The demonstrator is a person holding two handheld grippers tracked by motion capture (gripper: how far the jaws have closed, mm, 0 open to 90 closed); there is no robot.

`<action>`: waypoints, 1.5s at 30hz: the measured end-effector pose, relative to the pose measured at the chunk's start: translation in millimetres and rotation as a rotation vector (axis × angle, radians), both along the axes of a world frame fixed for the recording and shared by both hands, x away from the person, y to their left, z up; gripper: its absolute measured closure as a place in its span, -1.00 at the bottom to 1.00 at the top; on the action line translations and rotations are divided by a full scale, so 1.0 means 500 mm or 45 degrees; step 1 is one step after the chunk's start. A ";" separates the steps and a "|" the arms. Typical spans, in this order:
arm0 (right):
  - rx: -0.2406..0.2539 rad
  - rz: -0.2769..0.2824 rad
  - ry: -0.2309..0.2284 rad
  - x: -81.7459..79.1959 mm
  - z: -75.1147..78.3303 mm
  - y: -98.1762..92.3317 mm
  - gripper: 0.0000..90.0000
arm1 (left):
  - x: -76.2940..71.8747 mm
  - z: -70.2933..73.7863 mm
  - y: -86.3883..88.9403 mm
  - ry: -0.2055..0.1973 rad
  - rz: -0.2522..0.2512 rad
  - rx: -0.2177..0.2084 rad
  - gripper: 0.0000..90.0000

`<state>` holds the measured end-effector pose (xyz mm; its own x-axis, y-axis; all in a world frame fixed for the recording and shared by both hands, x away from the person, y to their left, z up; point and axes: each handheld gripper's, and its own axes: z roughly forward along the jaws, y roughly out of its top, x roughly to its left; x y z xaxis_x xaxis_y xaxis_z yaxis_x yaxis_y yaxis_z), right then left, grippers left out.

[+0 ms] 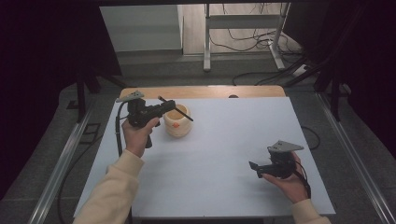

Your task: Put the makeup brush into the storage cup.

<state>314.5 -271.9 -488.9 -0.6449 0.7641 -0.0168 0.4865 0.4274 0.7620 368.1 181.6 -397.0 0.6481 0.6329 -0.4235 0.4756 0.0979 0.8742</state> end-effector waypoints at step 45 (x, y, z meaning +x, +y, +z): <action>-0.010 -0.006 0.012 0.002 -0.004 0.001 -0.88 | 0.057 0.000 0.063 0.054 0.202 0.055 0.84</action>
